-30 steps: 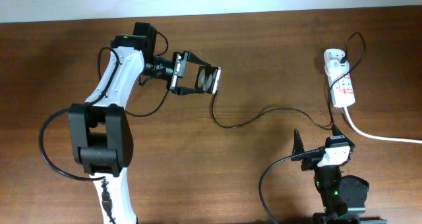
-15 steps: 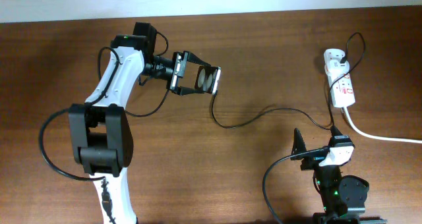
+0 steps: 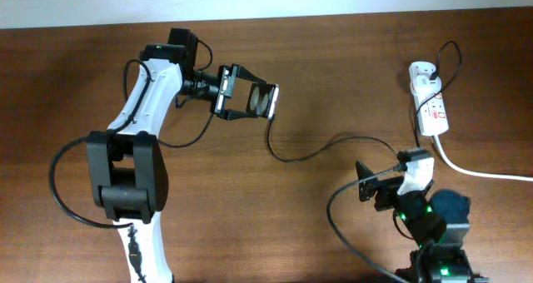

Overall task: Plug charger to phone and switch on socket
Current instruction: 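Reach the right gripper to the black cable's USB-C end and grasp it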

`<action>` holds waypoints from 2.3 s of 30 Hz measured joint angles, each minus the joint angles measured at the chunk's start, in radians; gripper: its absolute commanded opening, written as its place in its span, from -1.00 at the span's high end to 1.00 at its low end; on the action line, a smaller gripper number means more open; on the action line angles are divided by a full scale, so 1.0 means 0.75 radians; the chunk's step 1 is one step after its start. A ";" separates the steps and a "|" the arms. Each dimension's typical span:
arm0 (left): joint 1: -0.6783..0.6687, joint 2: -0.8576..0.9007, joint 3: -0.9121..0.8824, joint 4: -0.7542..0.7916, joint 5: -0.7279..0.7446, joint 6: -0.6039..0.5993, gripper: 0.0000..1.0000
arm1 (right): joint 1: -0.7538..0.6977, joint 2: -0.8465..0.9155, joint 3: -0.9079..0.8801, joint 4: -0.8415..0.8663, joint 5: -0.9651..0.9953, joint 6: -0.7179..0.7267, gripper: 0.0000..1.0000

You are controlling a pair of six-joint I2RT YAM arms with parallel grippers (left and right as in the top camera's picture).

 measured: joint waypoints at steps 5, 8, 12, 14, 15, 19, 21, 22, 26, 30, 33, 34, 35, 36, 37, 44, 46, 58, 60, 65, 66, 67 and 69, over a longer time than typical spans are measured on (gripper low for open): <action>0.000 0.000 0.000 0.002 0.028 0.000 0.46 | 0.000 0.227 0.336 -0.254 -0.075 0.004 -0.97; 0.000 0.000 0.000 0.002 0.040 0.000 0.47 | 0.000 0.340 0.510 -0.445 -0.090 0.009 -0.97; 0.000 0.000 0.000 0.002 0.086 0.000 0.49 | -0.001 0.519 0.764 -0.678 -0.154 0.015 -0.97; 0.000 0.000 0.000 0.001 0.105 0.000 0.50 | -0.034 0.626 0.891 -0.817 -0.225 0.015 -0.97; 0.000 0.000 0.000 0.001 0.110 0.000 0.49 | -0.080 0.689 0.953 -0.887 -0.264 0.017 -0.97; 0.000 0.000 0.000 0.002 0.120 0.000 0.50 | -0.298 0.927 1.142 -1.125 -0.455 0.019 -0.97; 0.000 0.000 0.000 0.002 0.122 0.000 0.50 | -0.346 1.012 1.194 -1.155 -0.572 0.018 -0.97; 0.000 0.000 0.000 0.002 0.122 0.000 0.50 | -0.346 1.029 1.194 -1.150 -0.604 0.018 -0.97; 0.000 0.000 0.000 0.002 0.124 0.000 0.53 | -0.305 1.068 1.201 -1.028 -0.746 0.089 -0.93; 0.000 0.000 0.000 0.002 0.058 -0.040 0.53 | -0.016 1.069 1.201 -0.957 -0.539 0.166 -0.93; 0.000 0.000 0.000 0.002 0.043 -0.046 0.55 | 0.045 1.069 1.201 -0.936 -0.420 0.239 -0.92; 0.000 0.000 0.000 0.006 0.022 -0.052 0.55 | 0.045 1.070 1.201 -0.922 -0.415 0.240 -0.93; 0.000 0.000 0.000 0.008 -0.020 -0.061 0.56 | 0.045 1.079 1.201 -0.903 -0.414 0.240 -0.92; 0.000 0.001 0.000 0.009 -0.073 -0.076 0.57 | 0.045 1.095 1.201 -0.897 -0.414 0.241 -0.91; 0.000 0.001 0.000 0.012 -0.128 -0.090 0.56 | 0.045 1.122 1.202 -0.887 -0.416 0.243 -0.89; 0.000 0.002 0.000 0.012 -0.513 -0.145 0.69 | 0.244 1.380 1.204 -0.632 -0.422 0.315 -0.82; 0.000 0.002 0.000 0.014 -0.567 -0.146 0.67 | 0.297 1.431 1.205 -0.536 -0.419 0.354 -0.79; 0.000 0.002 0.000 0.018 -0.602 -0.150 0.63 | 0.665 1.687 1.209 0.014 -0.136 0.863 -0.09; 0.000 0.002 0.000 0.017 -0.602 -0.150 0.63 | 0.681 1.724 1.209 0.039 -0.104 0.909 -0.03; -0.003 0.002 0.000 0.017 -0.602 -0.150 0.63 | 0.682 1.758 1.209 0.104 -0.080 0.960 0.07; -0.005 0.002 0.000 0.017 -0.602 -0.150 0.64 | 0.683 1.758 1.209 0.112 -0.076 0.965 0.07; -0.009 0.002 0.000 0.017 -0.602 -0.150 0.64 | 0.684 1.758 1.209 0.121 -0.070 0.967 0.09; -0.021 0.002 0.000 0.017 -0.602 -0.150 0.64 | 0.689 1.758 1.209 0.135 -0.052 0.968 0.13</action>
